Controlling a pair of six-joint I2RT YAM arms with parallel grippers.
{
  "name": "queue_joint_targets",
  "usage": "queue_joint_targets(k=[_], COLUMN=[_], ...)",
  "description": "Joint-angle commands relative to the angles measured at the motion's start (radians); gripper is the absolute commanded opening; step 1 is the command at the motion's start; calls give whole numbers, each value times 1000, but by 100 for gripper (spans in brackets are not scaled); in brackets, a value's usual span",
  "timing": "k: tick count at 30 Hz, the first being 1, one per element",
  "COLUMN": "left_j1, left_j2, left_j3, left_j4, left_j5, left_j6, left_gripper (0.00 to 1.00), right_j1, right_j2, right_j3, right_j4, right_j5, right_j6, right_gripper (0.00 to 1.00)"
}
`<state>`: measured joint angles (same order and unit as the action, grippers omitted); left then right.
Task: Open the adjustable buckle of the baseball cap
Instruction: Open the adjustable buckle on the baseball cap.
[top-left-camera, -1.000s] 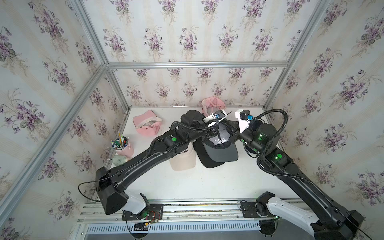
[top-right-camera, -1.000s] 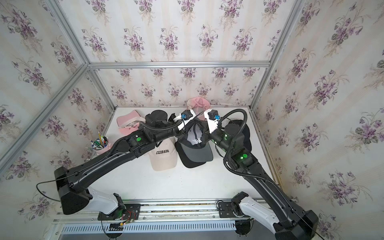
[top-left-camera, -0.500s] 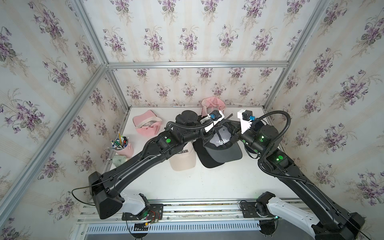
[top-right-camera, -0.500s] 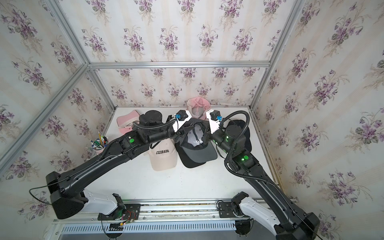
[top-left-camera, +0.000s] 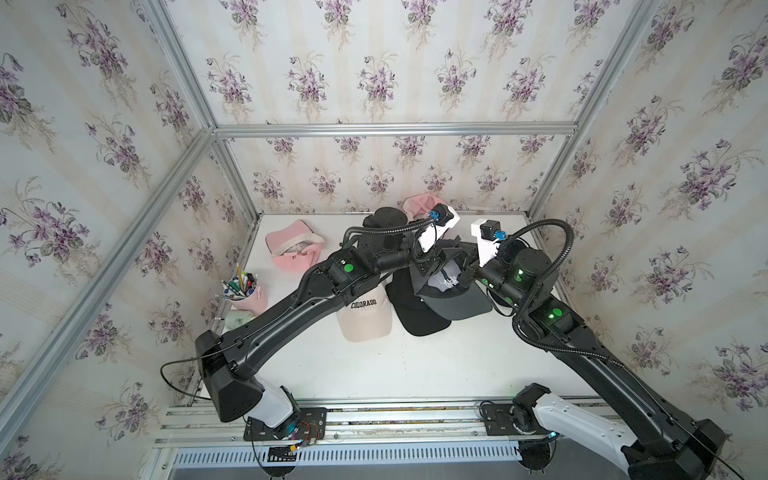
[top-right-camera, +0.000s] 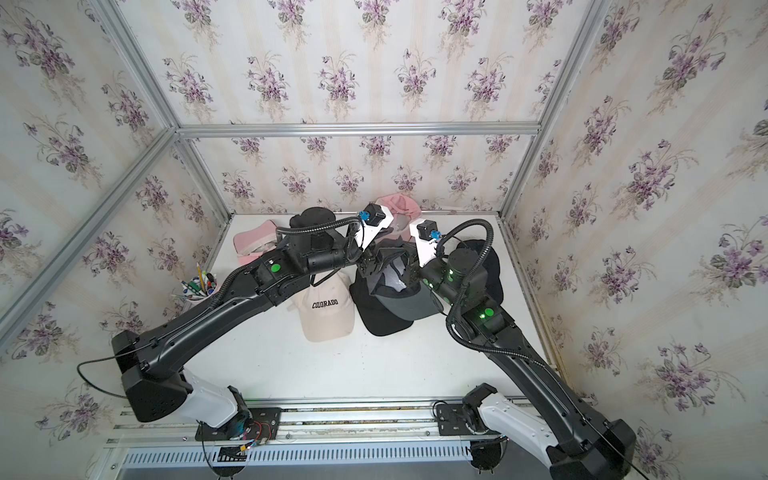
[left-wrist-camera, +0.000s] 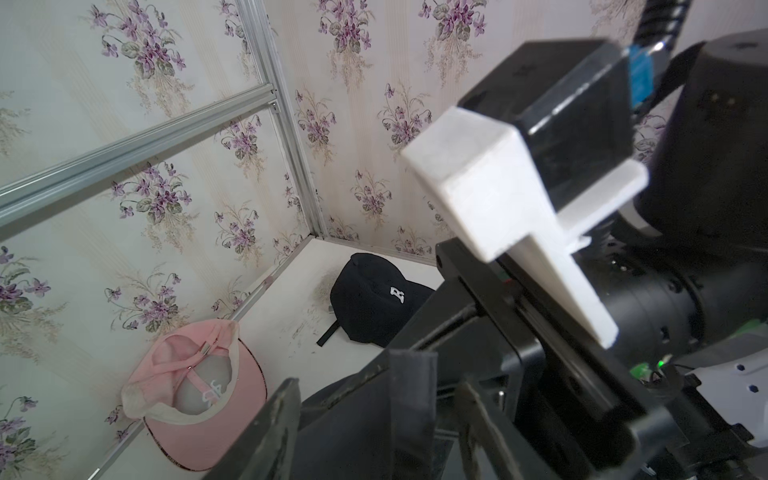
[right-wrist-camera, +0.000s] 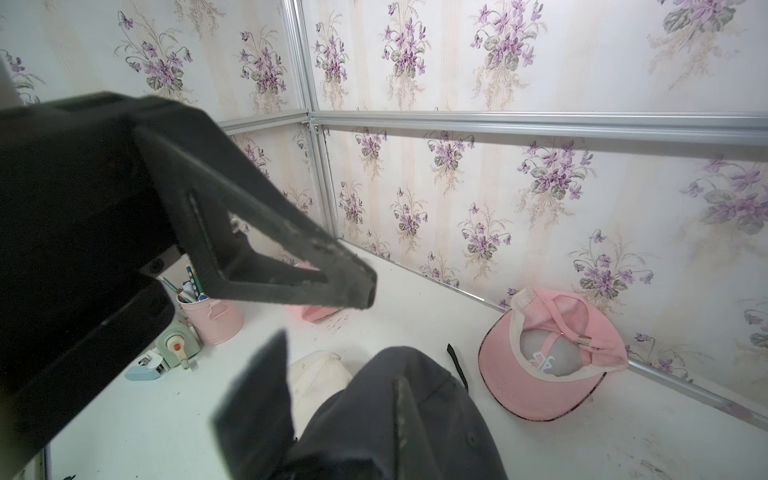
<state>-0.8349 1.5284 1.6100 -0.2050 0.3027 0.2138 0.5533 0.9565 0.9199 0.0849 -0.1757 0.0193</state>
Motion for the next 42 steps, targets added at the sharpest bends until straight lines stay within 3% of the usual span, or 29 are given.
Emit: queue_joint_targets(k=[1,16,22,34,42], left_j1=[3,29,34,42,51], left_j2=[9,-5,-26,-63,-70], left_j3=[8,-23,-40,-76,-80], left_j4=[42,72,82,45,16], left_j5=[-3,-17,-59,-197,-231], left_j6=[-49,-76,-70,-47,-27], left_gripper=[60,27,0,0,0], right_j1=[-1,4,4,4,4], right_j2=[6,22,33,30,49], right_j3=[5,5,8,11,32], right_j4=[16,29,30,32,18], right_j5=[-8,10,32,92,120], right_j6=[-5,7,26,54,68], right_gripper=[0,0,0,0,0])
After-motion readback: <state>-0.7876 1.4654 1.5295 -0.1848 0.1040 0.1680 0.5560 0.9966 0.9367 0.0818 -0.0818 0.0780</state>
